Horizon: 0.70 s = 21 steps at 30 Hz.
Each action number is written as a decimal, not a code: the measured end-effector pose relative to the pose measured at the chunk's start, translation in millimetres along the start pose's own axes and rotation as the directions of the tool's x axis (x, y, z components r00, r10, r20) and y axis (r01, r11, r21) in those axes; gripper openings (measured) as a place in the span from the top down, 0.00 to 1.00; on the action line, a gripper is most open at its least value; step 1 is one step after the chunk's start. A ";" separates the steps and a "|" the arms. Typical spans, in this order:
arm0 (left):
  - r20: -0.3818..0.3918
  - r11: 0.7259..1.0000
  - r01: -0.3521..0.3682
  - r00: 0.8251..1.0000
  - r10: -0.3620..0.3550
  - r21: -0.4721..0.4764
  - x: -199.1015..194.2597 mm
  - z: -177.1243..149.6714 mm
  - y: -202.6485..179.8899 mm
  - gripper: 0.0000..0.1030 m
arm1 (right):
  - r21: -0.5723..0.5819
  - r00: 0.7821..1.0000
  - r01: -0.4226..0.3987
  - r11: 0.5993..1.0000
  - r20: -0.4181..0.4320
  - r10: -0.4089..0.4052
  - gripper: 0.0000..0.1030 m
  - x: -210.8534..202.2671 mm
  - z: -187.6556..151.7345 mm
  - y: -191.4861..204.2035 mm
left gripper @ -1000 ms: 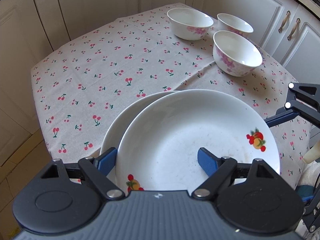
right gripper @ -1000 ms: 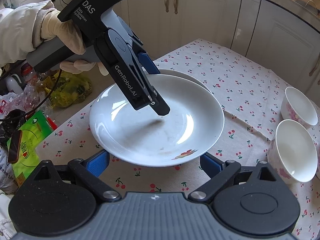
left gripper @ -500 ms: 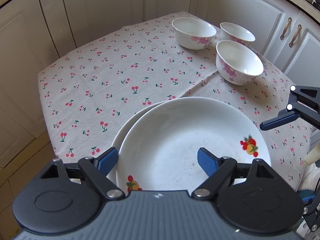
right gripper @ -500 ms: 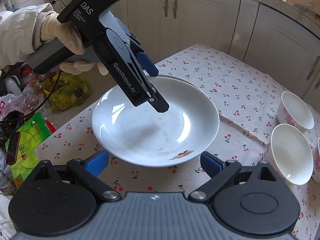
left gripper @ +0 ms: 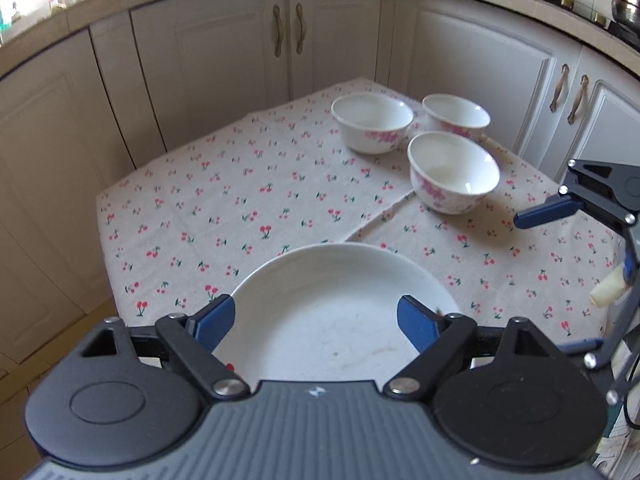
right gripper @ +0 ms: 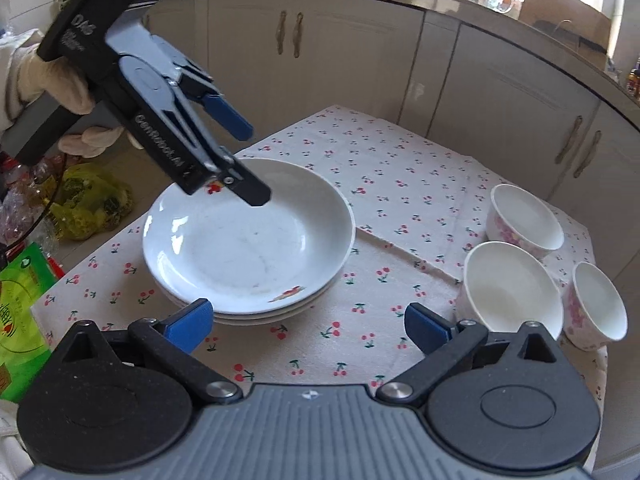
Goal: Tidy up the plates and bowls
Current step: 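Lower the dish onto the plate stack and open the left tool, then move the left tool to a pink-flowered white bowl and grasp its rim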
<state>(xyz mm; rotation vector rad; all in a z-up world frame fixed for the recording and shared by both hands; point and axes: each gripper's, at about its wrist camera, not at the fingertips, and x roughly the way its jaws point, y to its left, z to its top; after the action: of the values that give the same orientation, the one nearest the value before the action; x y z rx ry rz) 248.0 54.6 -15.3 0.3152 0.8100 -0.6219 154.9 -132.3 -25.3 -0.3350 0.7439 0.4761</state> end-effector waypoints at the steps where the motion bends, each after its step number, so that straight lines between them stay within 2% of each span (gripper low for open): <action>1: 0.021 1.000 -0.004 1.000 0.004 -0.003 -4.6 -0.9 -5.1 0.13 | 0.013 1.000 0.018 1.000 0.012 -0.018 0.00 -2.8 -1.9 -3.6; 8: 0.143 0.999 -0.036 0.989 0.039 -0.021 -26.6 -11.9 -44.6 0.09 | 0.144 0.985 0.140 0.980 0.078 -0.152 0.00 -24.2 -22.4 -36.2; 12: 0.202 0.996 -0.065 0.976 0.076 -0.061 -32.5 -16.9 -67.7 0.08 | 0.202 0.978 0.167 0.965 0.093 -0.188 0.00 -32.8 -34.3 -55.1; 18: 0.278 0.987 -0.068 0.954 0.108 -0.149 -32.2 -16.7 -101.5 0.07 | 0.245 0.972 0.178 0.953 0.106 -0.208 0.00 -41.8 -51.9 -75.1; 21: 0.297 0.977 -0.033 0.950 0.096 -0.208 -25.1 -10.6 -113.4 0.07 | 0.256 0.971 0.172 0.951 0.118 -0.207 0.00 -41.6 -61.9 -83.3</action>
<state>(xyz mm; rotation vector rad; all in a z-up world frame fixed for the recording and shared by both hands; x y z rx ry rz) 157.7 -18.8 -6.7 0.0564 0.5547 -0.5060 137.1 -242.6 -28.2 -0.1376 0.6146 0.2195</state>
